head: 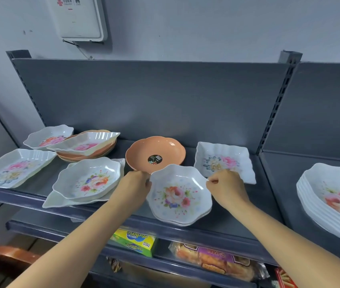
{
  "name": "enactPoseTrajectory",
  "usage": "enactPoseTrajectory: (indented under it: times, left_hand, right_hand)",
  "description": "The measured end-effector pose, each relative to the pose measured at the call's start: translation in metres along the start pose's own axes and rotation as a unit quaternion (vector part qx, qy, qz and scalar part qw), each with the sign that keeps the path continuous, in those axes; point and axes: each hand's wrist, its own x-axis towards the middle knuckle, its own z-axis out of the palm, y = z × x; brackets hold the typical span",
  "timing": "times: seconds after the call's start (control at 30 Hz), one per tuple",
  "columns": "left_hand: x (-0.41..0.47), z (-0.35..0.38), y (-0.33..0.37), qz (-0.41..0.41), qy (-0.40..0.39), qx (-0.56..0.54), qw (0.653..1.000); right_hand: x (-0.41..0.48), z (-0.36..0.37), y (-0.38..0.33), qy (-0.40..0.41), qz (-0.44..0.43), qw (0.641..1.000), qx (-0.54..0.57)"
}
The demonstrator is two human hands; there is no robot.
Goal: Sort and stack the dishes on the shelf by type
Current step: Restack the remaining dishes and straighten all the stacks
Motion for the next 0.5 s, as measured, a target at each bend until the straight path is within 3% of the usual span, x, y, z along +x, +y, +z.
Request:
enactPoseTrajectory:
  times: [0.17, 0.3, 0.5]
  left_hand:
    - [0.003, 0.002, -0.004, 0.026, 0.004, 0.000, 1.000]
    - [0.004, 0.003, -0.007, 0.026, -0.004, -0.003, 1.000]
    - [0.018, -0.010, -0.013, -0.097, -0.013, -0.086, 0.991]
  right_hand:
    - [-0.002, -0.003, 0.009, -0.046, 0.035, 0.998, 0.019]
    - [0.005, -0.007, 0.008, -0.113, 0.110, 0.982, 0.106]
    - [0.008, -0.008, -0.002, -0.186, 0.165, 0.951, 0.184]
